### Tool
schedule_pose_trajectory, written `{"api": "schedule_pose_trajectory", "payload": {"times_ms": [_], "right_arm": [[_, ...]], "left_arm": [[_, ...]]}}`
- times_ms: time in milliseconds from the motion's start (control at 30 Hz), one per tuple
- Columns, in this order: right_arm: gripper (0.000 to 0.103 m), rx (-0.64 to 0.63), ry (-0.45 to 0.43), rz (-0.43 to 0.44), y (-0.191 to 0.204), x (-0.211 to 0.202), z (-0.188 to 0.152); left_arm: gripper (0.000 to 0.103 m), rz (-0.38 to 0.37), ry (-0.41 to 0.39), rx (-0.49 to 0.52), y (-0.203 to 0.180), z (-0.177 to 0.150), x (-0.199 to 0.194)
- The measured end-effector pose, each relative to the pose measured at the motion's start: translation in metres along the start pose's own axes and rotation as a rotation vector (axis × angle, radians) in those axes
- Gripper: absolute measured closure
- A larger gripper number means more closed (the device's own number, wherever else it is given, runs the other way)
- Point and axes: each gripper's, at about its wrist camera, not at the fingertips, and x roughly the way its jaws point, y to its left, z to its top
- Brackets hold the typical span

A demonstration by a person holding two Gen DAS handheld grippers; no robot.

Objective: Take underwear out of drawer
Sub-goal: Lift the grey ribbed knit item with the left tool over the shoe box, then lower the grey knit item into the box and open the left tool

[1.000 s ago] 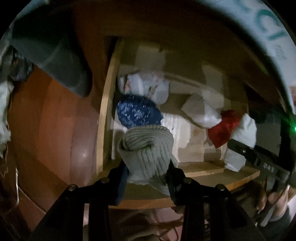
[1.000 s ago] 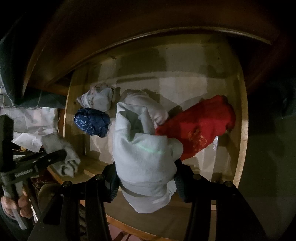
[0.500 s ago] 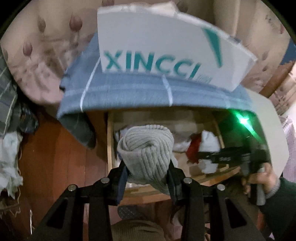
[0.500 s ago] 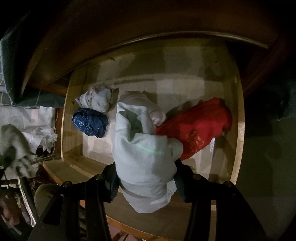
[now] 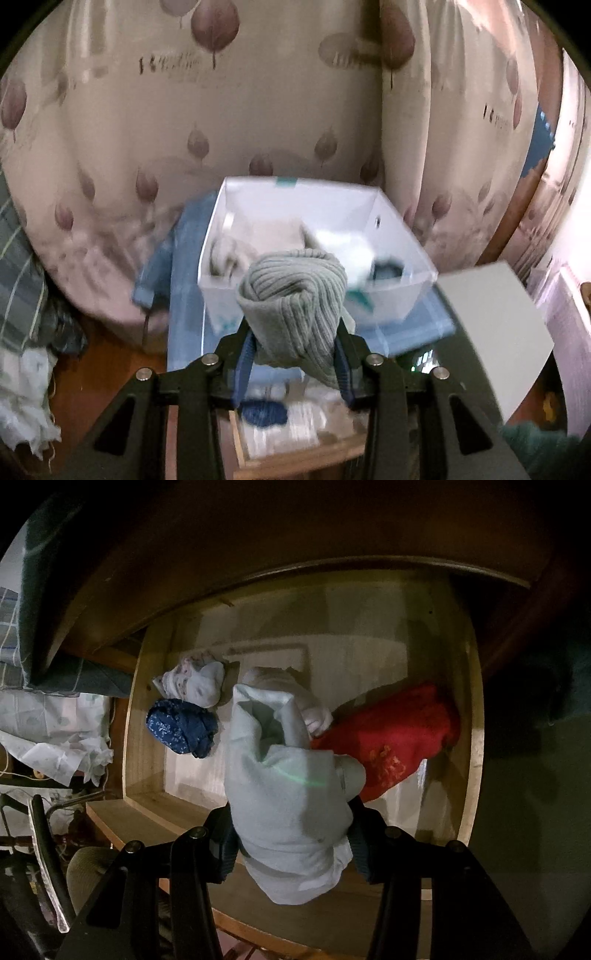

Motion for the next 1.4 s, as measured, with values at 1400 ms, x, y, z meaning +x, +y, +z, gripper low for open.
{"api": "schedule_pose_trajectory", "payload": {"times_ms": [1400], "right_arm": [[0.056,-0.030,-0.051,-0.033,0.002,-0.008,-0.003]], "left_arm": [[0.042,0.090,0.180,-0.095,-0.051,0.046,0.154]]}}
